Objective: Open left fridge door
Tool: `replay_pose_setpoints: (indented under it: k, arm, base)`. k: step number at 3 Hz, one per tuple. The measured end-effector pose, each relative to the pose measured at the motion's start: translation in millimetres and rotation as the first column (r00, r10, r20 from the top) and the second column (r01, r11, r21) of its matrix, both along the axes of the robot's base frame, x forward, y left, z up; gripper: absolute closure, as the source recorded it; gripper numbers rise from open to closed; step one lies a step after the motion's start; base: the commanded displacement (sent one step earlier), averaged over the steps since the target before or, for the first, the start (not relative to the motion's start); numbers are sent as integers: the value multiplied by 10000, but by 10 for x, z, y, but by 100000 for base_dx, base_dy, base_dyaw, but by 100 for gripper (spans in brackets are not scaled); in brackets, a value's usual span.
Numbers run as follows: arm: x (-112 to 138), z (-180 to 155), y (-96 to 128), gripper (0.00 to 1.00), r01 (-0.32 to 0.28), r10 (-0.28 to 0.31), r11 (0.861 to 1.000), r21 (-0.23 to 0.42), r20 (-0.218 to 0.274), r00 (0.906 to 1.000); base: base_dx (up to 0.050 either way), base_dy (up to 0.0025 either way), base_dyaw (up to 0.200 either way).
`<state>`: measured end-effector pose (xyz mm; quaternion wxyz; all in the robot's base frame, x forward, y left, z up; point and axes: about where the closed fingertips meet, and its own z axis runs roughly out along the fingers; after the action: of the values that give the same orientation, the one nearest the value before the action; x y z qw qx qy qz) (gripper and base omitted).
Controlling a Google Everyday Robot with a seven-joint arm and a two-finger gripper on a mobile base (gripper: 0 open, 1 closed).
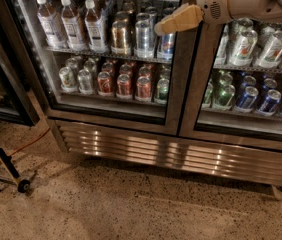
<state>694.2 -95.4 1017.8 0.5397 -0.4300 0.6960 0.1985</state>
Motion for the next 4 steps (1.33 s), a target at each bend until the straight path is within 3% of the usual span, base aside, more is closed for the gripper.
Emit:
replay_pose_setpoints:
  k: [4]
  arm:
    - [0,0,1,88,-1,1,10000,0,-1,10000]
  base:
    - [0,0,0]
